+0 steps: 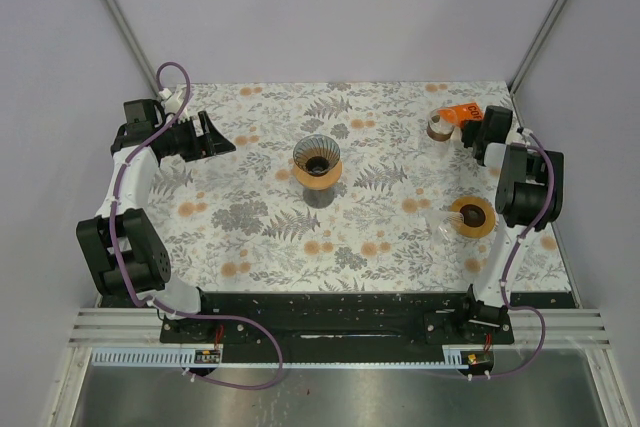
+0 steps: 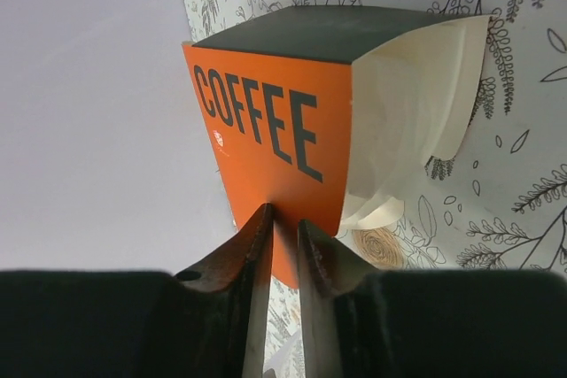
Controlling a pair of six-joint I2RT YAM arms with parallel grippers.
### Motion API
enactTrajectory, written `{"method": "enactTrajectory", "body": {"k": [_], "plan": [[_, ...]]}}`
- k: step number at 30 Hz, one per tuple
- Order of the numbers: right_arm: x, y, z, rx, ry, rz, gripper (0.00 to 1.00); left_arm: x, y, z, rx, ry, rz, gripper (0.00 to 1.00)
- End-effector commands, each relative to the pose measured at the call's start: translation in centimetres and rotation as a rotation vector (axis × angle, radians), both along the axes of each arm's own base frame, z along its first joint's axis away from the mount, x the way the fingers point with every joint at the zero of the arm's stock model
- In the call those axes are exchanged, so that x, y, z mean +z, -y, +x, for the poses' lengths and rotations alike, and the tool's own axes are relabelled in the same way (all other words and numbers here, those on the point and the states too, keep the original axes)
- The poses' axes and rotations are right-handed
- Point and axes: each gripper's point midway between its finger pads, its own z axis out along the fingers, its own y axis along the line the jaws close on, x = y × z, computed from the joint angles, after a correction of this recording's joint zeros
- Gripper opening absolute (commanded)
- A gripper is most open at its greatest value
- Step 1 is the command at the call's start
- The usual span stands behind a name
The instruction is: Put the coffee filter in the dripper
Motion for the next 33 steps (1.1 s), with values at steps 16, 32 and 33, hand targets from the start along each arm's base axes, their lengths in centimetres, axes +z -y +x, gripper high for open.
{"method": "enactTrajectory", "body": {"k": [16, 32, 33], "plan": [[9.8, 1.2, -0.4, 0.113, 0.152, -0.297, 0.00, 2.3, 0.0, 0.5, -0.014, 0.077, 0.002, 0.81], [22.9, -1.6, -1.2, 0.380, 0.236, -0.722, 0.00, 3.2, -0.2, 0.2, -0.011, 0.107, 0.017, 0.81], [23.9, -2.0, -1.3, 0.404, 0.239, -0.759, 0.00, 3.3, -0.1, 0.2, -0.012, 0.112, 0.017, 0.81]]}}
